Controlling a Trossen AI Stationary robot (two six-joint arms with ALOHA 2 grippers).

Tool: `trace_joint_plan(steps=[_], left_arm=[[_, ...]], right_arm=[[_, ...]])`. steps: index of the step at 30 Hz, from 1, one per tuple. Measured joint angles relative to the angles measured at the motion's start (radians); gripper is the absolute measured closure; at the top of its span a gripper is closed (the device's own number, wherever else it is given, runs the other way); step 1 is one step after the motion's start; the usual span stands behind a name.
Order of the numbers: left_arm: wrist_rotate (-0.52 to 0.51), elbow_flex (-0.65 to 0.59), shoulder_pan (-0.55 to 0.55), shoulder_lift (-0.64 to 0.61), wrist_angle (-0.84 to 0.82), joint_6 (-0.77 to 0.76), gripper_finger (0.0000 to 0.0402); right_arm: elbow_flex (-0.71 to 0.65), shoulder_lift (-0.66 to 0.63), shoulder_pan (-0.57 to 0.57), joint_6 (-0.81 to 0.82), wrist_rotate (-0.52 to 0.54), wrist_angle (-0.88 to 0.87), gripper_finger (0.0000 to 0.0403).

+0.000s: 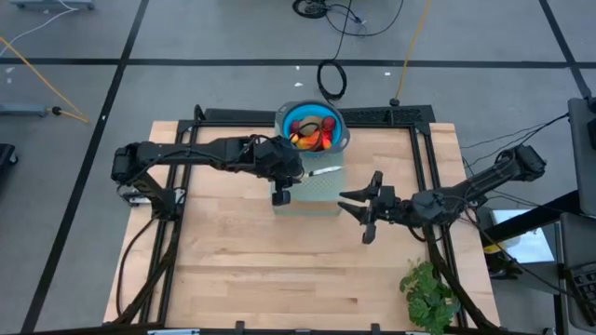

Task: Pick & Place Fruit
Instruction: Put the kitchen knife on the shelf

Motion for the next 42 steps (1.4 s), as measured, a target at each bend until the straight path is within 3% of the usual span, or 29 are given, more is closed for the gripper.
trace_joint_plan(steps=[6, 15, 18, 37, 42], left_arm=[[0.0, 0.0, 0.001, 0.0, -0.013, 0.0, 0.0336], [0.002, 0.0, 0.005, 0.0, -0.012, -0.02, 0.0345], [0.002, 0.0, 0.006, 0.0, -0.012, -0.022, 0.0336], [0.012, 0.0, 0.006, 0.0, -0.04, -0.075, 0.0344], [0.036, 0.0, 0.006, 0.0, -0.053, -0.094, 0.034]], right_arm=[[0.0, -0.098, 0.0, 0.017, -0.011, -0.248, 0.0333], [-0.001, -0.26, -0.001, 0.0, -0.231, -0.477, 0.0392], [-0.017, -0.294, -0.006, 0.009, -0.243, -0.532, 0.0401], [-0.472, -0.595, -0.007, -0.094, -0.245, -0.194, 0.0399], [-0.538, -0.694, -0.007, -0.069, -0.309, -0.174, 0.0399]])
